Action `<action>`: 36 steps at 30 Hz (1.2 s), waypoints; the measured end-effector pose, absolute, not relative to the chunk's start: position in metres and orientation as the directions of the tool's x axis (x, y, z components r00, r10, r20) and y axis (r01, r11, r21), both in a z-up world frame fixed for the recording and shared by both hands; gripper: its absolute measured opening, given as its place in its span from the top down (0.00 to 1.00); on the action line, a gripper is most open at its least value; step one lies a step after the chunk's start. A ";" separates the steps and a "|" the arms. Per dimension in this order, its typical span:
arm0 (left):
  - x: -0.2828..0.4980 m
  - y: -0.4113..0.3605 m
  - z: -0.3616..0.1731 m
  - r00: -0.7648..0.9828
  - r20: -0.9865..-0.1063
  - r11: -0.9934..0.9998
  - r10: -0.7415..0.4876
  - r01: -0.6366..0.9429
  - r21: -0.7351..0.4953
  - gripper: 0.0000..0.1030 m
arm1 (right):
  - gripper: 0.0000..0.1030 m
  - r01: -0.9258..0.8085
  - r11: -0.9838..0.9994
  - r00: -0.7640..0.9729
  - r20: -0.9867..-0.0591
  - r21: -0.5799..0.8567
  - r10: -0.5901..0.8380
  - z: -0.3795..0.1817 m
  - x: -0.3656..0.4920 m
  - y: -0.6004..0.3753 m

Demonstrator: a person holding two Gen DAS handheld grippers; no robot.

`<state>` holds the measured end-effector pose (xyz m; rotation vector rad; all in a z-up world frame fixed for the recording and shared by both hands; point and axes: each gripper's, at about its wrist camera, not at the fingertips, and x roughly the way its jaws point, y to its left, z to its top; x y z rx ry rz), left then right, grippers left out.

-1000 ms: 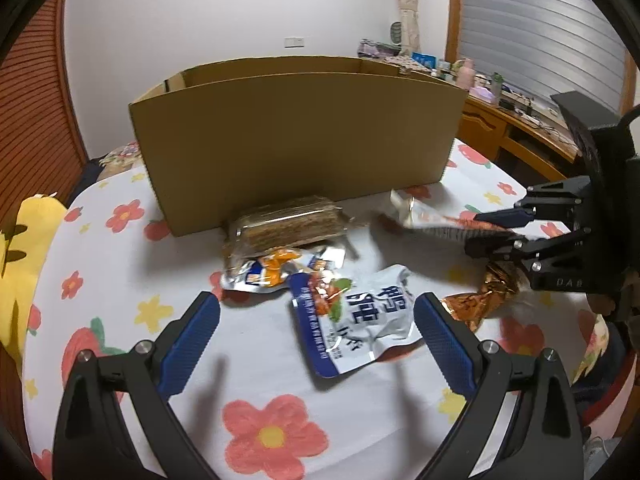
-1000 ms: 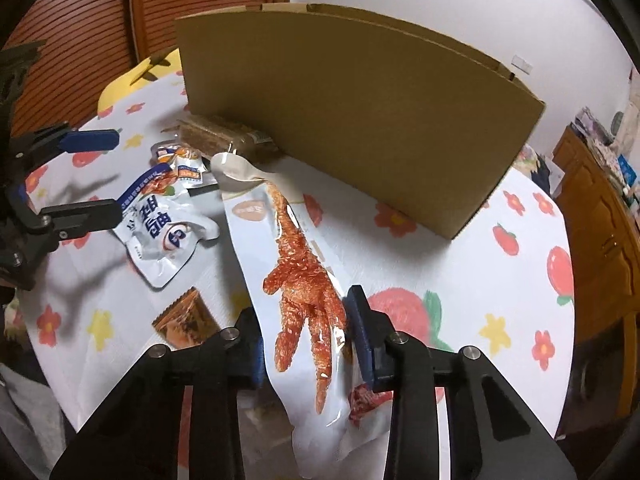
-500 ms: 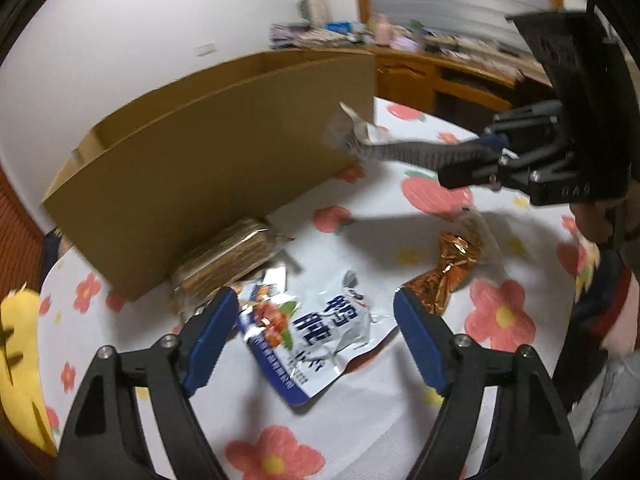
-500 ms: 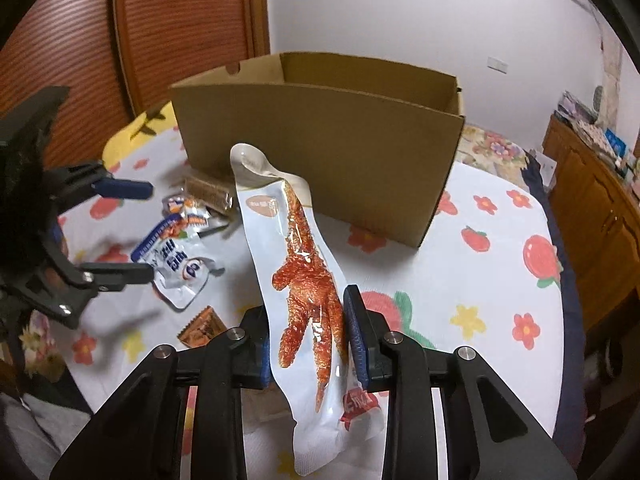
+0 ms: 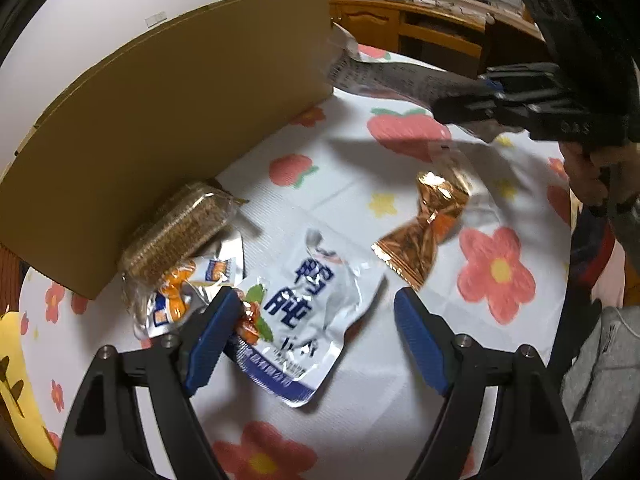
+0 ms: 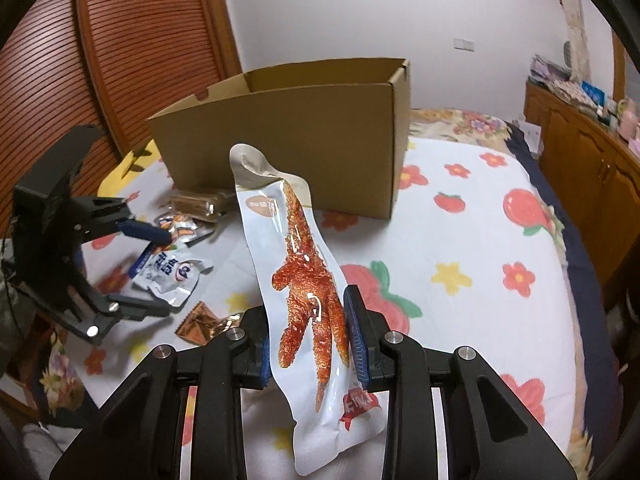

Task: Organize snacks
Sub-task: 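Grasp the chicken-feet pack with the right tool while the left tool grasps the blue-white pouch, then lift both held packs and carry them over the cardboard box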

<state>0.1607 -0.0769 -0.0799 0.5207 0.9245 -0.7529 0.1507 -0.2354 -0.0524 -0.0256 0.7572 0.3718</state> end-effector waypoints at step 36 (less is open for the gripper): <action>0.141 -0.053 -0.059 0.515 -0.769 0.810 -0.379 0.586 -0.007 0.62 | 0.75 -0.319 0.939 0.687 -0.652 0.127 0.321 -0.070 0.150 -0.240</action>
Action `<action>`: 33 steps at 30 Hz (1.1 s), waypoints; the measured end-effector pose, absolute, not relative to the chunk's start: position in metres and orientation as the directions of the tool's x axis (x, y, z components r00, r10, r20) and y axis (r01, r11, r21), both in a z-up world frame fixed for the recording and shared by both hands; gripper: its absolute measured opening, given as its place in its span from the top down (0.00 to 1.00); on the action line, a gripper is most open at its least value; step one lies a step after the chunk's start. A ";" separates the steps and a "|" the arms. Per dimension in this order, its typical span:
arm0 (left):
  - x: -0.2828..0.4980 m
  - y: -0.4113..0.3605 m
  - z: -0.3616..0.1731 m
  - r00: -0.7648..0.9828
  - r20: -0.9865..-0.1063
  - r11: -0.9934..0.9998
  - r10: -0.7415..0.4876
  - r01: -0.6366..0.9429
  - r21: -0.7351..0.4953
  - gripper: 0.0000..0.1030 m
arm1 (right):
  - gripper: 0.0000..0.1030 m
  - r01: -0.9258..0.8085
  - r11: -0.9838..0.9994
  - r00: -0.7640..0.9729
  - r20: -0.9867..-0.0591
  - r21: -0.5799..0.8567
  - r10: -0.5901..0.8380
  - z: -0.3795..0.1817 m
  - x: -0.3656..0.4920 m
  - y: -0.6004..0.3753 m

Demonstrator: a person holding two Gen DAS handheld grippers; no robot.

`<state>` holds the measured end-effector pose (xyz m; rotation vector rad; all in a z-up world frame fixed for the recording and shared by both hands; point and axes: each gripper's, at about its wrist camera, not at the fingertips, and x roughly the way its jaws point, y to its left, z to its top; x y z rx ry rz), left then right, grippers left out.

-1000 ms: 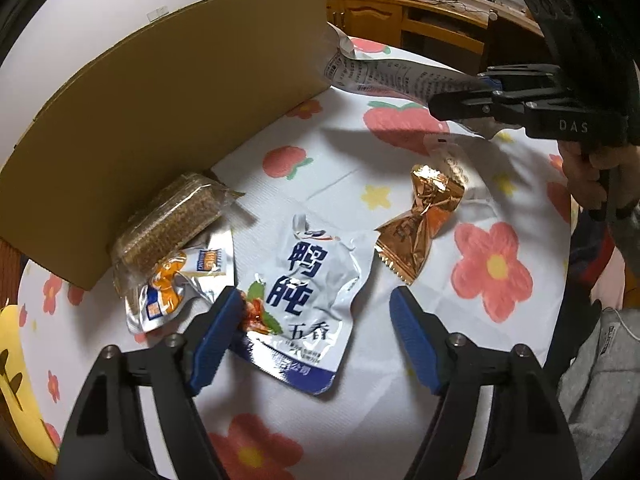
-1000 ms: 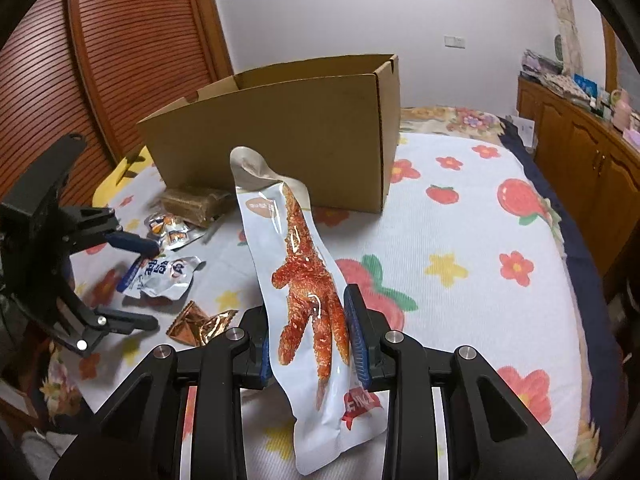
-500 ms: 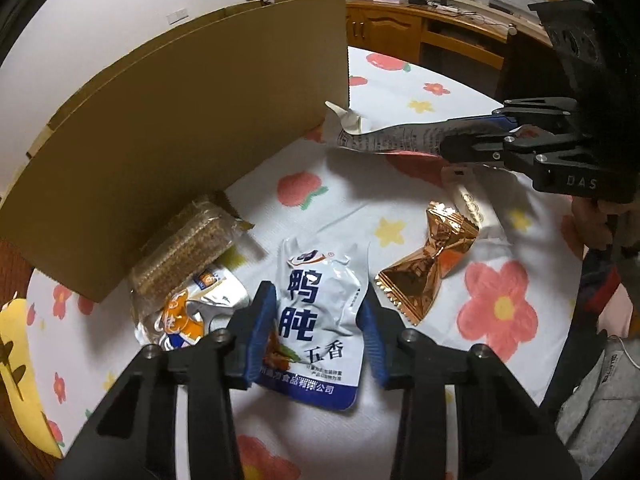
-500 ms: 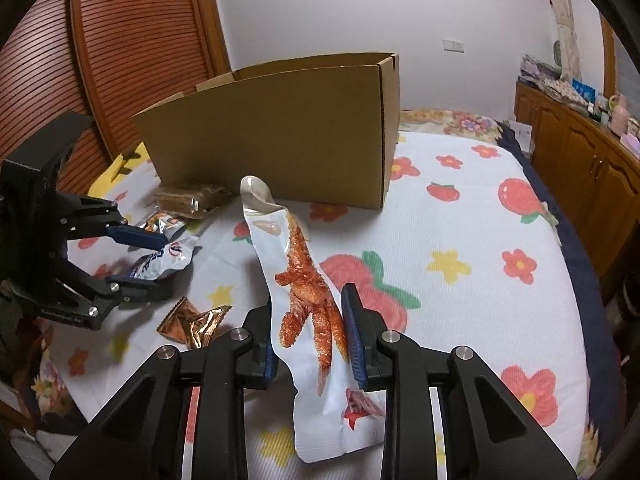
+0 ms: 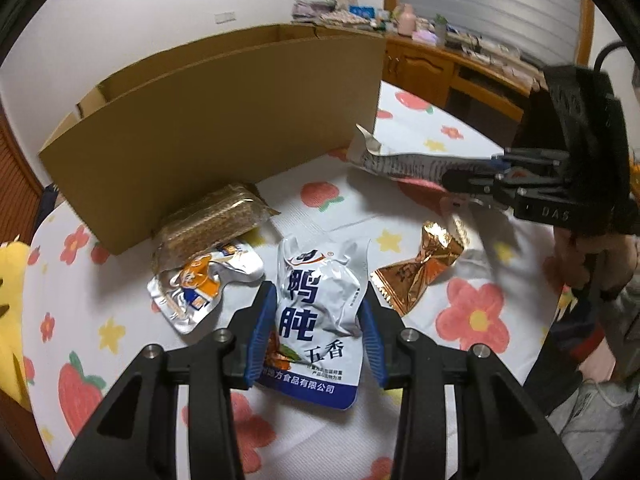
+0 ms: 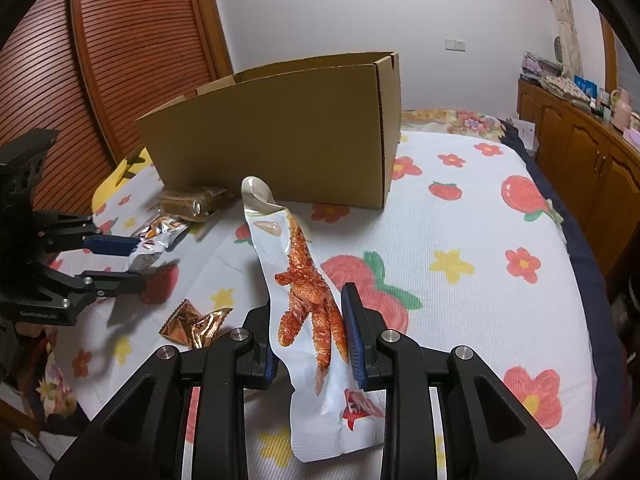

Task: Organize snacks
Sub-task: 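Lift both held packs and carry them over the cardboard box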

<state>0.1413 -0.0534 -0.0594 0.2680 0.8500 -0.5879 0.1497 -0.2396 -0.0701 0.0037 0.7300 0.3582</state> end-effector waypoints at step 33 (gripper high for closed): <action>0.141 -0.036 -0.044 0.608 -0.682 0.863 -0.406 0.500 -0.068 0.62 | 0.81 -0.314 0.940 0.743 -0.581 0.138 0.333 -0.043 0.130 -0.247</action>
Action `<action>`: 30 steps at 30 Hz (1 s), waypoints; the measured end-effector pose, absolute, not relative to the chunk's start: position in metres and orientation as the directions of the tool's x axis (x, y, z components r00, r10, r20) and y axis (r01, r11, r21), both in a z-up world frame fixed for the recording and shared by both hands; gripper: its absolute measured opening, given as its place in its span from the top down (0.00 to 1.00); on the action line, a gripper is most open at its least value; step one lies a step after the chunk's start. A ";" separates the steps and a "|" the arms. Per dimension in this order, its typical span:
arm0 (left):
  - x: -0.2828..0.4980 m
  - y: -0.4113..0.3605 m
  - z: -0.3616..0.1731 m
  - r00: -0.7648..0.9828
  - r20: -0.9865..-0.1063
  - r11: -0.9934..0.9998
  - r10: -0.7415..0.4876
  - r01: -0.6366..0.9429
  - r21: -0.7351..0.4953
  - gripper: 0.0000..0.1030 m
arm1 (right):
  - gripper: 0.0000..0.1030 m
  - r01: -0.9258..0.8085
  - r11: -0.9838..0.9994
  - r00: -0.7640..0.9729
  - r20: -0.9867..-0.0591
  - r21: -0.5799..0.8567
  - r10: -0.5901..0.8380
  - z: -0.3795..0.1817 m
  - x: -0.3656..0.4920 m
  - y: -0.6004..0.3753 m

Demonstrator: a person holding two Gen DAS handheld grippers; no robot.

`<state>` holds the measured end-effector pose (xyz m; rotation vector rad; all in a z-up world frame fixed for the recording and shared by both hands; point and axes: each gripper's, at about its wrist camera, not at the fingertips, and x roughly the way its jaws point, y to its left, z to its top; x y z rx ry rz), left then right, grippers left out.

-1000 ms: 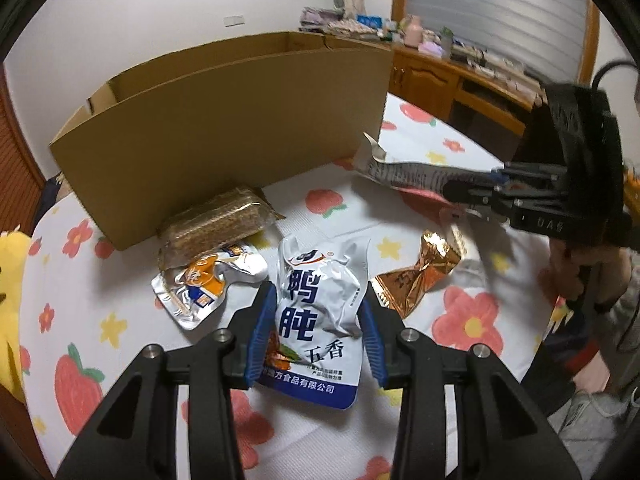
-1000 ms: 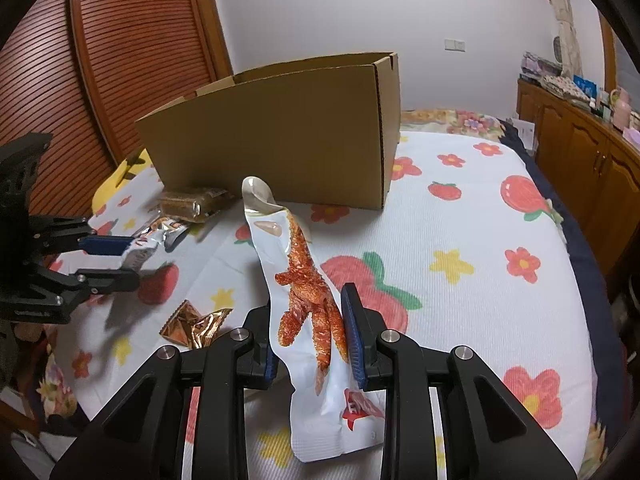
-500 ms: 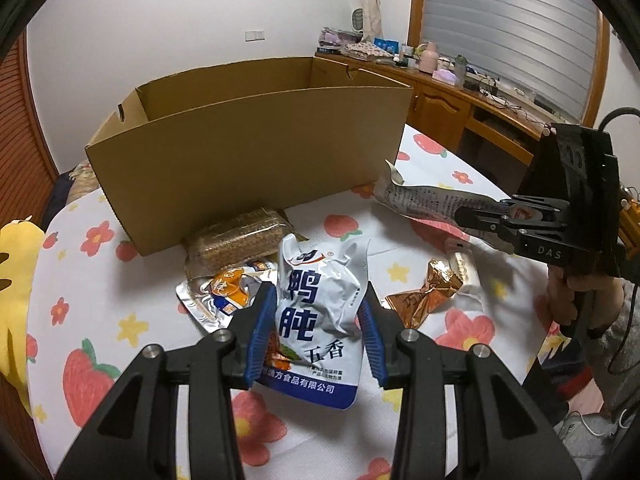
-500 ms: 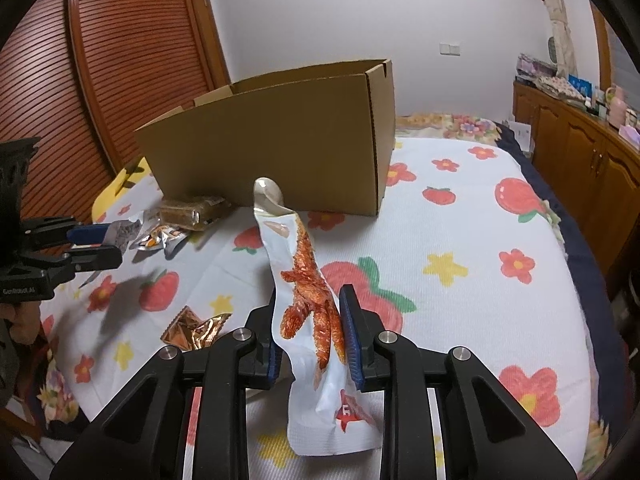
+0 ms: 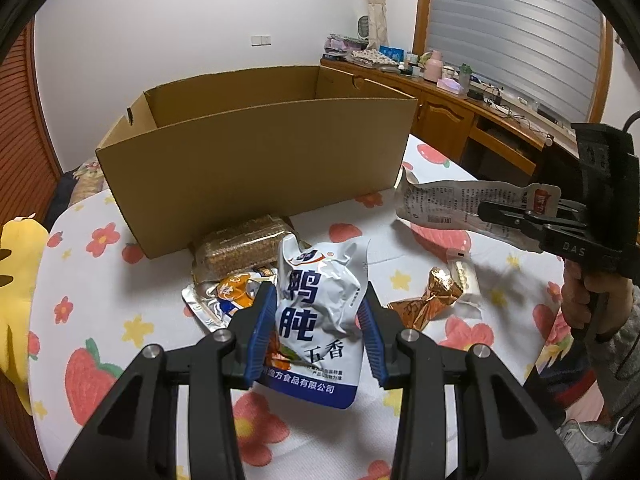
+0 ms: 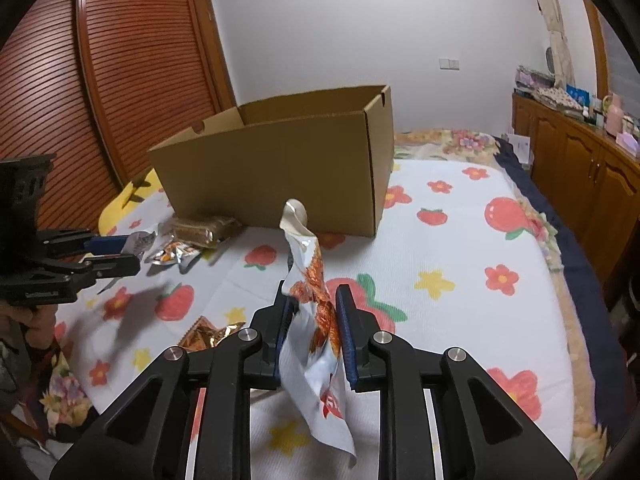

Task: Organize snacks
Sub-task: 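Lift both held packs and carry them over the cardboard box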

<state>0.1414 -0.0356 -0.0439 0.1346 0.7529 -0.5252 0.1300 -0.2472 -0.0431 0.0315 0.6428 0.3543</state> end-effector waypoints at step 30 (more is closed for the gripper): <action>0.175 -0.013 0.039 0.751 -0.528 0.896 -0.397 0.442 -0.044 0.61 | 0.81 -0.383 0.924 0.820 -0.454 0.017 0.348 0.048 0.127 -0.229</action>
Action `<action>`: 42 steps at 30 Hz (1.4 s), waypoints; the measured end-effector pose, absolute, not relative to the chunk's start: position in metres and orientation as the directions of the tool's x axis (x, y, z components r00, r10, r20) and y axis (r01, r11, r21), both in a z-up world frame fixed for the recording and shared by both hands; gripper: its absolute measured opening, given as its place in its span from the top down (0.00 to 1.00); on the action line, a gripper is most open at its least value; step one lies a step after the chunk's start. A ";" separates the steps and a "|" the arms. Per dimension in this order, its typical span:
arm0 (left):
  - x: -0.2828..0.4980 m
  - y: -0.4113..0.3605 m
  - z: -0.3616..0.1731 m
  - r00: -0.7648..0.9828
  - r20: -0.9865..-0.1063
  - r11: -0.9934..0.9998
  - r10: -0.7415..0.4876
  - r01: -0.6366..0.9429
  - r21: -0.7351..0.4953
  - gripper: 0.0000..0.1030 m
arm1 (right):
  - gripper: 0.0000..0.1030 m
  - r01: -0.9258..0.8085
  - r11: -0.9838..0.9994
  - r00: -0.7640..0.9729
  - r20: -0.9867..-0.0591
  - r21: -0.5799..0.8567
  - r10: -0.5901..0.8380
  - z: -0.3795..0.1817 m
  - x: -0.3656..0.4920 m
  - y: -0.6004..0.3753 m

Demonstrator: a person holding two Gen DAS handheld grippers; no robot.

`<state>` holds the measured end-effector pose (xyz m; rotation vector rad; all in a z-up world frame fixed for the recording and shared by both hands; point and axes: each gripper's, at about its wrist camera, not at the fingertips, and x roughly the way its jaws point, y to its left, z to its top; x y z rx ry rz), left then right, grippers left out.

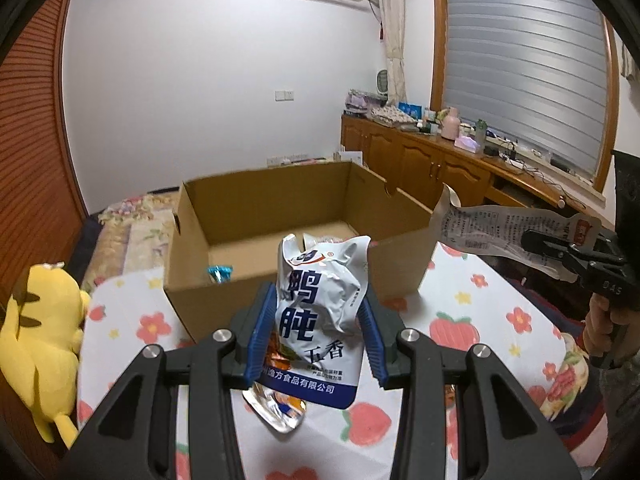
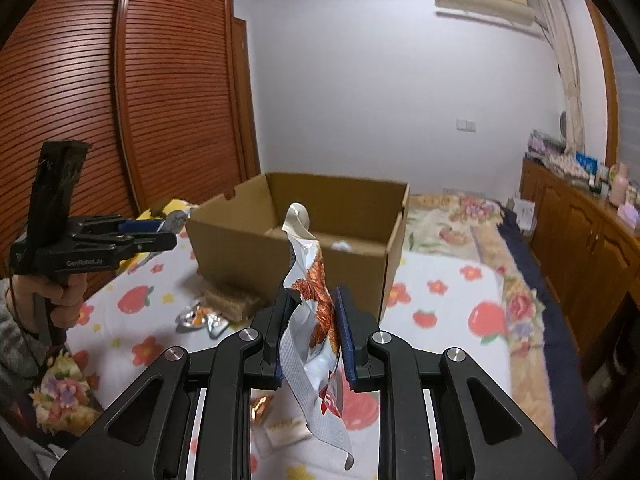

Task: Organize snacks
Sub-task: 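Lift both held packs and carry them over the cardboard box, then open both tools to drop the packs into the box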

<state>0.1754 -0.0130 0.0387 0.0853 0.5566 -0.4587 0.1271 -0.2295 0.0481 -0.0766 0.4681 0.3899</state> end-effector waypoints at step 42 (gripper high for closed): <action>0.322 -0.023 0.009 0.716 -0.596 0.910 -0.363 0.409 -0.062 0.60 | 0.91 -0.514 0.852 0.728 -0.576 -0.099 0.373 0.015 0.309 -0.155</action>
